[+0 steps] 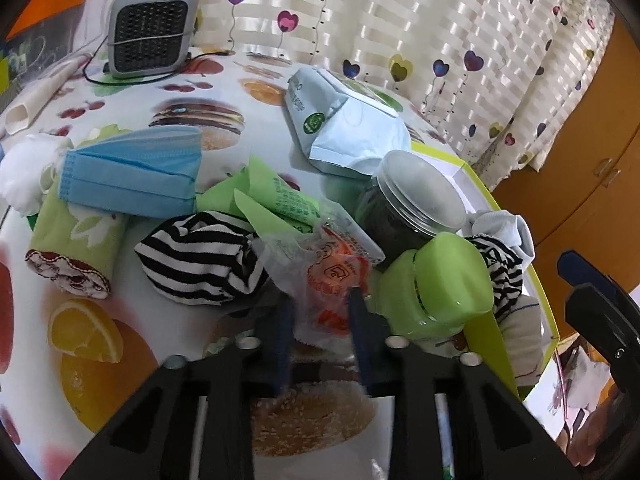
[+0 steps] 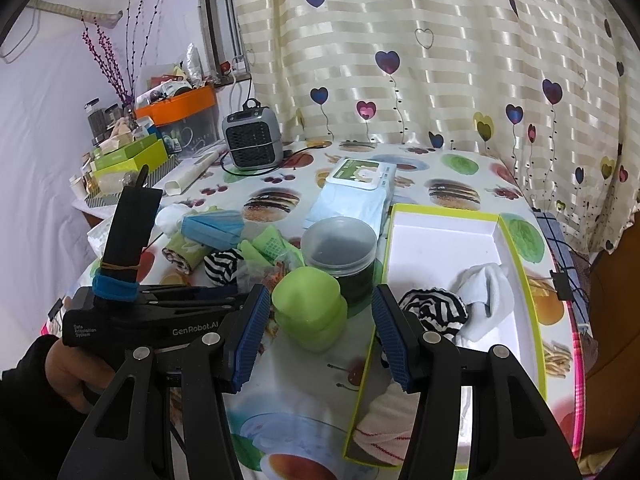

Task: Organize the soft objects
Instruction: 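Move both tools from the box over to the pile of soft items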

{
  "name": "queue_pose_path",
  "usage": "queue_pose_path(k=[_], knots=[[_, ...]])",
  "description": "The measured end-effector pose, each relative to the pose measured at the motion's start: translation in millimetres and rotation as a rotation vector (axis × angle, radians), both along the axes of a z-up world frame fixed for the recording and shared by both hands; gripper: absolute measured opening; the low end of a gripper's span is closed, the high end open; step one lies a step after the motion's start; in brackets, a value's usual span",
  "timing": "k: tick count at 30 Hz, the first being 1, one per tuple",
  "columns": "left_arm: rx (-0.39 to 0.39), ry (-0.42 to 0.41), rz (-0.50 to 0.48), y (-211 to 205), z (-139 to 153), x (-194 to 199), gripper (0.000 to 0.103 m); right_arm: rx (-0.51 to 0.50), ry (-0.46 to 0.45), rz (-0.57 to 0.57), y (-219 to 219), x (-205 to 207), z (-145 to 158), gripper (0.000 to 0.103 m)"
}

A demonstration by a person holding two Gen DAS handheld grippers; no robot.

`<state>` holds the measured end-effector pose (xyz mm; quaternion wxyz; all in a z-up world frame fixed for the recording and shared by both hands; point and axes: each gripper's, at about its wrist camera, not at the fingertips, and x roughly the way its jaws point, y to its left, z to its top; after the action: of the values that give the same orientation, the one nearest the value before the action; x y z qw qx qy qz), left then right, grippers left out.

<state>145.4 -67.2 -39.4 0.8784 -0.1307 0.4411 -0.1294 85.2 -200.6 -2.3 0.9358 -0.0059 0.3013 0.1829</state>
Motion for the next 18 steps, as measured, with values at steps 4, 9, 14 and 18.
queue_pose_path(k=[4,9,14,18], knots=[[-0.002,-0.01,0.006,4.6,1.8,-4.6,0.011,0.0,0.0,0.0,-0.2,0.4,-0.2,0.054],[-0.012,-0.03,0.013,13.5,7.5,-17.5,0.008,-0.004,-0.003,0.009,3.2,0.9,-0.5,0.054],[-0.017,-0.061,0.022,28.5,16.0,-37.3,0.007,-0.016,-0.008,0.032,16.6,-2.0,1.3,0.054],[-0.013,-0.085,0.063,47.7,21.7,-50.6,0.007,-0.031,-0.005,0.064,34.9,2.2,1.3,0.054]])
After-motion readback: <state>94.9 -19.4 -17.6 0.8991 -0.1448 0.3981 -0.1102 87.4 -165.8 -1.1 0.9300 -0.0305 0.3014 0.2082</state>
